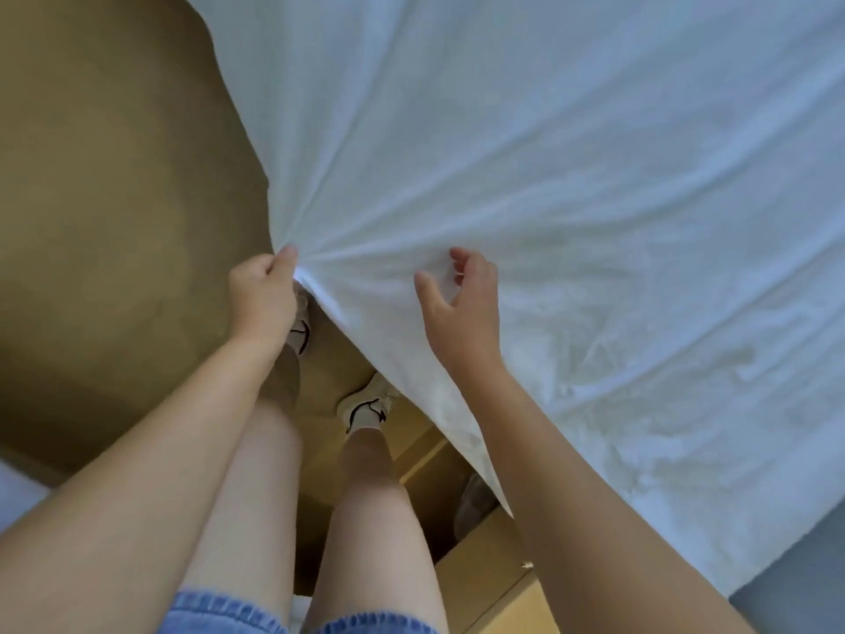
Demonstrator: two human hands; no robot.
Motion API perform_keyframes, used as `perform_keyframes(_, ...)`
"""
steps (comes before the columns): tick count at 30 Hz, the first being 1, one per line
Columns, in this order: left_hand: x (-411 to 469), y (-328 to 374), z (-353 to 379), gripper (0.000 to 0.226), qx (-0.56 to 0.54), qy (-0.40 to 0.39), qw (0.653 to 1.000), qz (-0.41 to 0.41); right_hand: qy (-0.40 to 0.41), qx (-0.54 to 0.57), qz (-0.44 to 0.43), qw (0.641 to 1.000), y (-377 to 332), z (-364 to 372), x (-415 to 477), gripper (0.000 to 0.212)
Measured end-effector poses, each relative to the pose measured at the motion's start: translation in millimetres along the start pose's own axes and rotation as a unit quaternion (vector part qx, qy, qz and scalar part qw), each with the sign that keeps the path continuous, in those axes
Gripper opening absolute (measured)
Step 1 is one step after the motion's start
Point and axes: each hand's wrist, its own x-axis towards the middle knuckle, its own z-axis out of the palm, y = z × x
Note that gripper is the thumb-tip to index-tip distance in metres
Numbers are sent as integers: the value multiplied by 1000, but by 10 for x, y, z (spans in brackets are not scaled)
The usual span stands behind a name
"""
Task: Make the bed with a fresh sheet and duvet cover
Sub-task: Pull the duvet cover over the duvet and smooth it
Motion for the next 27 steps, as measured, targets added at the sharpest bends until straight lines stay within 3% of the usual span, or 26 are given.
perform_keyframes(3,270,315,146,20,-31,-36,996,-71,-26,-64,-23,997,-209,149,68,53)
perform_keyframes(5,366,498,297,4,-38,-75,994,-74,-27,-83,-17,996,-330,220,160,54)
perform_keyframes(7,440,709,318,12,-134,-98,984,-56,-24,-80,-6,997,-447,267,258,53)
perform_keyframes(9,555,945,252,17,-277,-134,950,-45,-23,-79,-13,996,-556,292,335,51)
perform_keyframes(11,672,1152,199,38,-345,-174,921,-48,-27,-83,-37,995,-690,301,388,51)
perform_keyframes(14,571,1482,121,38,-316,-162,934,-27,-16,-68,-62,996,-935,307,455,59)
perform_keyframes(18,180,1465,-242,5,-357,-138,923,33,26,-32,-93,995,-1250,289,480,81)
perform_keyframes(20,115,1337,-542,10,-378,-105,919,34,35,-51,-112,992,-1330,261,497,75)
perform_keyframes(23,492,1170,-580,19,-275,39,958,-75,-23,-185,-60,981,-1326,258,517,63)
perform_keyframes(25,774,1248,-418,16,-236,31,965,-108,-59,-228,-40,971,-1344,287,532,62)
perform_keyframes(27,983,1426,-257,22,-245,-36,962,-112,-69,-225,-61,970,-1426,333,570,62)
